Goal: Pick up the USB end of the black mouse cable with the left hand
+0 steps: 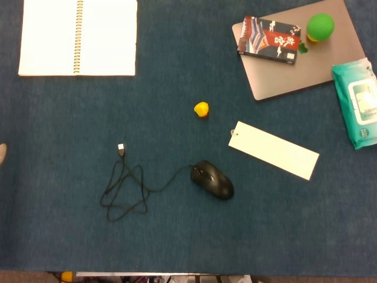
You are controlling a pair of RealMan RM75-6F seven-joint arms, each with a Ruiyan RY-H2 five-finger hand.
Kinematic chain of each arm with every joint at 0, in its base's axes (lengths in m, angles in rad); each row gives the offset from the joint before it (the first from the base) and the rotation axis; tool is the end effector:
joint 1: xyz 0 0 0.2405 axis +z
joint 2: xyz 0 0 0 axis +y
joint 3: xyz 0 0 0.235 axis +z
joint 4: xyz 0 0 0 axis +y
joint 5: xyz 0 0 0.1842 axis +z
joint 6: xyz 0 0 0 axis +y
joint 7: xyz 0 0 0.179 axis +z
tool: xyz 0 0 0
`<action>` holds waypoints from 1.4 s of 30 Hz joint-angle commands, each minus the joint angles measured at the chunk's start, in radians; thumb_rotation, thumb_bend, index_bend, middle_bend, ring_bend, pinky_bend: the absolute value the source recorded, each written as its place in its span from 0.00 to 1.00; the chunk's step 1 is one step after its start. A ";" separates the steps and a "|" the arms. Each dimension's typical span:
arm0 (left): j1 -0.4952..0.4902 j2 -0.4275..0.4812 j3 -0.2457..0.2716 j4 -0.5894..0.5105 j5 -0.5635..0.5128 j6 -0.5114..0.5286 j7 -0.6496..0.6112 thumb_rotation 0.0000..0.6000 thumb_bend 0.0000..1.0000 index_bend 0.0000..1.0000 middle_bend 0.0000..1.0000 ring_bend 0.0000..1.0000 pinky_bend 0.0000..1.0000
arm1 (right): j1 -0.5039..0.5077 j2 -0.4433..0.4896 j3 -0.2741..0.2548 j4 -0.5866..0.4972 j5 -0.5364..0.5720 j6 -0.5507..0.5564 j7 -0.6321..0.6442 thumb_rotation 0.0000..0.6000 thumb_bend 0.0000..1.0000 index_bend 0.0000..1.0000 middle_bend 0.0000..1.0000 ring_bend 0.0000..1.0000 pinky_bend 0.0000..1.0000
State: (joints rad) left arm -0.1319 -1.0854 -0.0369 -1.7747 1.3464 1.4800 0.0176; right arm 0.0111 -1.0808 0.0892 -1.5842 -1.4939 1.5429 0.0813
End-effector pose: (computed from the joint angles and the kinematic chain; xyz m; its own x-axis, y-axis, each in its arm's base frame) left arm -0.2722 0.2189 0.1744 0.2800 0.0196 0.9598 0.9557 0.0892 -0.2806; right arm -0.2963 -0.1979 0.2040 0.3815 0.0715 0.9216 -0.9239 0.0598 0.3778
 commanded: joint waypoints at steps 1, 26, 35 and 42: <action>0.001 -0.004 -0.003 0.006 0.002 -0.004 -0.005 1.00 0.27 0.02 0.05 0.00 0.00 | 0.001 0.000 0.000 -0.001 -0.001 0.000 -0.001 1.00 0.37 0.40 0.36 0.23 0.35; -0.365 -0.057 0.085 0.377 0.524 -0.304 -0.516 1.00 0.27 0.37 0.00 0.00 0.00 | 0.002 0.018 -0.007 -0.052 -0.015 0.012 -0.045 1.00 0.37 0.40 0.36 0.23 0.34; -0.478 -0.166 0.114 0.500 0.600 -0.358 -0.488 1.00 0.27 0.42 0.00 0.00 0.00 | -0.004 0.026 -0.007 -0.074 -0.008 0.017 -0.073 1.00 0.37 0.40 0.36 0.23 0.34; -0.537 -0.266 0.140 0.604 0.667 -0.342 -0.399 1.00 0.27 0.44 0.00 0.00 0.00 | -0.004 0.029 -0.005 -0.086 0.001 0.016 -0.089 1.00 0.37 0.40 0.36 0.23 0.34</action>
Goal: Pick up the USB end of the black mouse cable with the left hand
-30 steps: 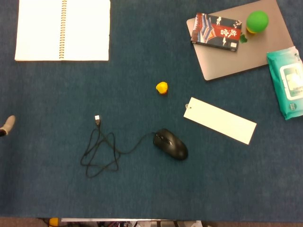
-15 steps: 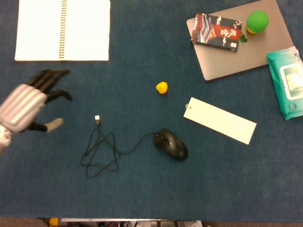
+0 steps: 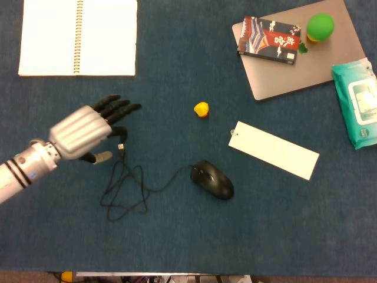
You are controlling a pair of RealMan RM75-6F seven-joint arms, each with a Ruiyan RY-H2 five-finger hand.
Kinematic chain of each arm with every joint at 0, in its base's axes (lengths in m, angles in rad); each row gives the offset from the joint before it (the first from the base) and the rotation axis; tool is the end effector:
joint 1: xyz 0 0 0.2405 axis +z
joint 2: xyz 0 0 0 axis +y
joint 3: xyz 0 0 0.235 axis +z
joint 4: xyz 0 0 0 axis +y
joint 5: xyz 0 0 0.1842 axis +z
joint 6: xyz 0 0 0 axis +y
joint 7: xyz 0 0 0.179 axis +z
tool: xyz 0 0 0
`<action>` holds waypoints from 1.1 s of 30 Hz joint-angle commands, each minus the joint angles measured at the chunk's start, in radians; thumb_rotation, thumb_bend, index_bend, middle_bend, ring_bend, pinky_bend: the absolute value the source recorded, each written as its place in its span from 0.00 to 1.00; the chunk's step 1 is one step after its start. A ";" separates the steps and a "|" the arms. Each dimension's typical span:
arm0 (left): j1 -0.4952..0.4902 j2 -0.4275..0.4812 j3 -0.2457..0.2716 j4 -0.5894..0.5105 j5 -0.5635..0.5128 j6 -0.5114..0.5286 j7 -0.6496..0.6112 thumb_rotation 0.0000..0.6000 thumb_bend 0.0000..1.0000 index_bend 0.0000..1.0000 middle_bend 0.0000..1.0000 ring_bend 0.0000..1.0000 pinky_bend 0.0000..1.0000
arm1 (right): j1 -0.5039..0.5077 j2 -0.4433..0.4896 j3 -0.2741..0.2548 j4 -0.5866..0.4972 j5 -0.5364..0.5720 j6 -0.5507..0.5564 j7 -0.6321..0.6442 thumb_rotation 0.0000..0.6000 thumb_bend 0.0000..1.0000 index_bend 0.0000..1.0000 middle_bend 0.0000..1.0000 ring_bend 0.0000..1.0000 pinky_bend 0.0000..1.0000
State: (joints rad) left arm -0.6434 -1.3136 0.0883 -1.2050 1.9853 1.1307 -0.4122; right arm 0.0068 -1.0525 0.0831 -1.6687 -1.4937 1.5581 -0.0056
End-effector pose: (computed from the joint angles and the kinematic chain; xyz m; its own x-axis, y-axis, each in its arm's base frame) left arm -0.1890 0.2969 0.0391 0.5957 0.2926 0.7480 0.6362 -0.7404 -0.2170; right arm -0.2838 -0.1953 0.2057 0.4106 0.0724 0.9089 -0.9114 0.0629 0.4067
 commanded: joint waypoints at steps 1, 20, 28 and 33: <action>-0.035 -0.053 0.020 0.050 0.035 0.010 0.036 1.00 0.27 0.44 0.00 0.00 0.00 | 0.000 0.001 0.001 -0.002 0.002 0.000 -0.004 1.00 0.37 0.40 0.36 0.23 0.34; -0.145 -0.213 0.121 0.328 0.113 0.059 0.099 1.00 0.27 0.45 0.00 0.00 0.00 | -0.006 0.003 0.002 -0.021 0.025 -0.003 -0.040 1.00 0.37 0.40 0.36 0.23 0.34; -0.156 -0.225 0.167 0.388 0.109 0.077 0.096 1.00 0.27 0.46 0.00 0.00 0.00 | -0.006 0.004 0.003 -0.034 0.026 -0.003 -0.057 1.00 0.37 0.40 0.36 0.23 0.34; -0.160 -0.234 0.186 0.413 0.104 0.085 0.099 1.00 0.27 0.46 0.00 0.00 0.00 | -0.006 0.002 0.002 -0.040 0.026 -0.002 -0.063 1.00 0.37 0.40 0.36 0.23 0.34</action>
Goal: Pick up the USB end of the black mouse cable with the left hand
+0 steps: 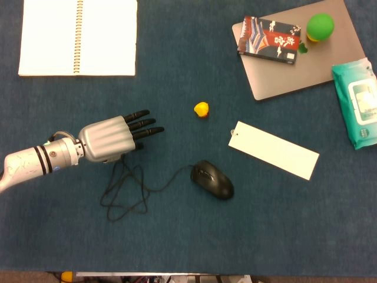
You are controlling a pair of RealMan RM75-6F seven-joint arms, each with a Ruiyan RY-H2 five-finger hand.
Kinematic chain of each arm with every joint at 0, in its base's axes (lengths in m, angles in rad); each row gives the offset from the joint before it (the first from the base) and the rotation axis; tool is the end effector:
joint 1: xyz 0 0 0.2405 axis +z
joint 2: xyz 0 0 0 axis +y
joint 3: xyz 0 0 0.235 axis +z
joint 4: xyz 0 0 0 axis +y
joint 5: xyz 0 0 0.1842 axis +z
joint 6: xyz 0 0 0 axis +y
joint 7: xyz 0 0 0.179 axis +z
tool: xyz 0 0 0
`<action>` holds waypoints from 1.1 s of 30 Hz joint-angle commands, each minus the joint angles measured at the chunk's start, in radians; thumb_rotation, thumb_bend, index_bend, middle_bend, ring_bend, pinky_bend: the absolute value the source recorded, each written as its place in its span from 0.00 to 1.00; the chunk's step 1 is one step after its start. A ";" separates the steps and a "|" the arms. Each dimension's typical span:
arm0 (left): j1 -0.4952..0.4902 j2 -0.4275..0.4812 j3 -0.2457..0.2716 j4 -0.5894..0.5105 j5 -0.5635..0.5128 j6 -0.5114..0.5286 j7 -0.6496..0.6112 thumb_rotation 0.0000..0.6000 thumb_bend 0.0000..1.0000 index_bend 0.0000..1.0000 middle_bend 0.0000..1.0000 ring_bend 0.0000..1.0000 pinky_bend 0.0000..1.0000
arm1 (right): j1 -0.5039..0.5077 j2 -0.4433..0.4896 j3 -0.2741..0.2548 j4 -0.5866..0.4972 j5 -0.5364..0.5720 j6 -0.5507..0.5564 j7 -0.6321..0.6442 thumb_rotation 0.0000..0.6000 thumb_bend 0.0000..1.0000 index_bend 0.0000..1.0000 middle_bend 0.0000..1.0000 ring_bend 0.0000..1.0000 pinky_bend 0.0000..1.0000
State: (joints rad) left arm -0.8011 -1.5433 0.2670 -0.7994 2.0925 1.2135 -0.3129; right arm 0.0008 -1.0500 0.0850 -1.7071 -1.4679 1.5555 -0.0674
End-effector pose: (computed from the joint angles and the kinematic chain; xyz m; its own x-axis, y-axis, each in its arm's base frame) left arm -0.1904 0.3088 -0.0151 0.8333 0.0216 0.5524 0.2318 -0.9208 -0.3136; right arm -0.2830 -0.1936 0.2047 0.4339 0.0630 0.8987 -0.8991 0.0946 0.4275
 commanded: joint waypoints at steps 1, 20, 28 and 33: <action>-0.003 -0.006 0.011 0.011 -0.004 0.003 -0.001 1.00 0.27 0.46 0.00 0.00 0.00 | 0.000 0.000 0.000 -0.002 0.000 0.001 -0.003 1.00 0.37 0.40 0.36 0.23 0.34; -0.003 -0.047 0.067 0.096 -0.030 0.025 -0.027 1.00 0.27 0.46 0.00 0.00 0.00 | -0.005 0.000 -0.001 -0.021 0.001 0.008 -0.028 1.00 0.37 0.40 0.36 0.23 0.34; 0.000 -0.060 0.081 0.122 -0.041 0.035 -0.036 1.00 0.27 0.47 0.00 0.00 0.00 | -0.007 0.002 0.000 -0.024 0.001 0.012 -0.032 1.00 0.37 0.40 0.36 0.23 0.34; 0.004 -0.065 0.087 0.132 -0.049 0.043 -0.043 1.00 0.27 0.48 0.00 0.00 0.00 | -0.009 0.004 0.000 -0.028 -0.001 0.014 -0.033 1.00 0.37 0.40 0.36 0.23 0.34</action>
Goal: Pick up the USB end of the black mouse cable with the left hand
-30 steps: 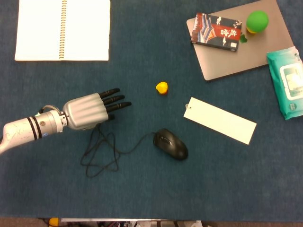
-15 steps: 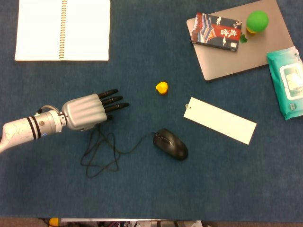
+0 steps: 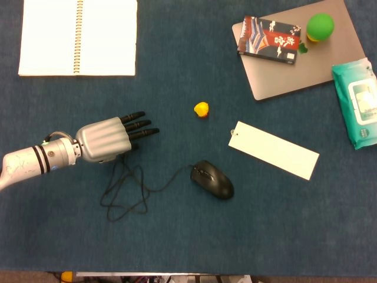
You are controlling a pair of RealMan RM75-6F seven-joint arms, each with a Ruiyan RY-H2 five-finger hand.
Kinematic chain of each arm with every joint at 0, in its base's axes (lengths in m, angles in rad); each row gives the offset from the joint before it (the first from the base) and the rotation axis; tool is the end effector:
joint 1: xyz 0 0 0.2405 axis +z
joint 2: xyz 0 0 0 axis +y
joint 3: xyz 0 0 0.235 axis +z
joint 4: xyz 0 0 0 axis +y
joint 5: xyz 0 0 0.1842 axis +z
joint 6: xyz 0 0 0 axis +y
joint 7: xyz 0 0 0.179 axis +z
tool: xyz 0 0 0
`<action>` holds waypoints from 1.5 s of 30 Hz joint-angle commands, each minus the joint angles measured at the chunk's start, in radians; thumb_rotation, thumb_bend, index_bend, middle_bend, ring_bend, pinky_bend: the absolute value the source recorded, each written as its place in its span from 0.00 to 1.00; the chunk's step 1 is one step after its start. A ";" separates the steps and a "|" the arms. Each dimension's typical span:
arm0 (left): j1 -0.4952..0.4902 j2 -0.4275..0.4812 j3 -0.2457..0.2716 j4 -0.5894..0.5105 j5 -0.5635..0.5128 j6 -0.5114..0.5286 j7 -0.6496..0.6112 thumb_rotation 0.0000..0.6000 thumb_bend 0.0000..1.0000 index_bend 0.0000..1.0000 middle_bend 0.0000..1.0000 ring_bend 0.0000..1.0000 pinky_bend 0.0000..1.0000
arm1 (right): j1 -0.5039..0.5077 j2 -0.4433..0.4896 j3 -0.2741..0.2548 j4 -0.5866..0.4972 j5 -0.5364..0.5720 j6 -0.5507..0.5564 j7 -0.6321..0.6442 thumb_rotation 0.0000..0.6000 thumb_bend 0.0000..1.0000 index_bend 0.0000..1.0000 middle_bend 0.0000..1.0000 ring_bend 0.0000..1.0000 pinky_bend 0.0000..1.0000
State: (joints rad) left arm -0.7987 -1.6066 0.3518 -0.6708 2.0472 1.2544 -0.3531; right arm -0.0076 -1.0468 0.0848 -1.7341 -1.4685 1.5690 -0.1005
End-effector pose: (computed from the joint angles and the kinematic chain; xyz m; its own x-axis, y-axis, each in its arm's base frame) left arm -0.2050 0.3102 -0.0222 0.8508 0.0297 0.5247 0.2253 -0.9226 -0.3132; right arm -0.2793 -0.1910 0.2055 0.4436 0.0692 0.8935 -0.8941 0.1026 0.4359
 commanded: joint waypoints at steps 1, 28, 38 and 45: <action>0.002 -0.003 0.003 0.005 -0.004 0.003 -0.004 1.00 0.27 0.48 0.00 0.00 0.00 | -0.001 0.001 0.000 -0.001 -0.001 0.001 0.000 1.00 0.37 0.40 0.36 0.23 0.34; 0.013 -0.032 0.021 0.041 -0.033 0.008 -0.020 1.00 0.27 0.51 0.00 0.00 0.00 | -0.008 0.007 0.002 -0.010 -0.006 0.015 -0.001 1.00 0.37 0.40 0.36 0.23 0.34; 0.020 -0.036 0.025 0.045 -0.040 0.013 -0.023 1.00 0.27 0.53 0.00 0.00 0.00 | -0.011 0.010 0.003 -0.015 -0.011 0.022 -0.001 1.00 0.37 0.40 0.36 0.23 0.34; 0.022 -0.033 0.025 0.032 -0.045 0.014 -0.017 1.00 0.27 0.56 0.00 0.00 0.00 | -0.012 0.011 0.005 -0.011 -0.013 0.026 0.006 1.00 0.37 0.40 0.36 0.23 0.34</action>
State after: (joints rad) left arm -0.7772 -1.6401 0.3770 -0.6380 2.0031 1.2685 -0.3704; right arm -0.0195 -1.0360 0.0897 -1.7453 -1.4813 1.5952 -0.0946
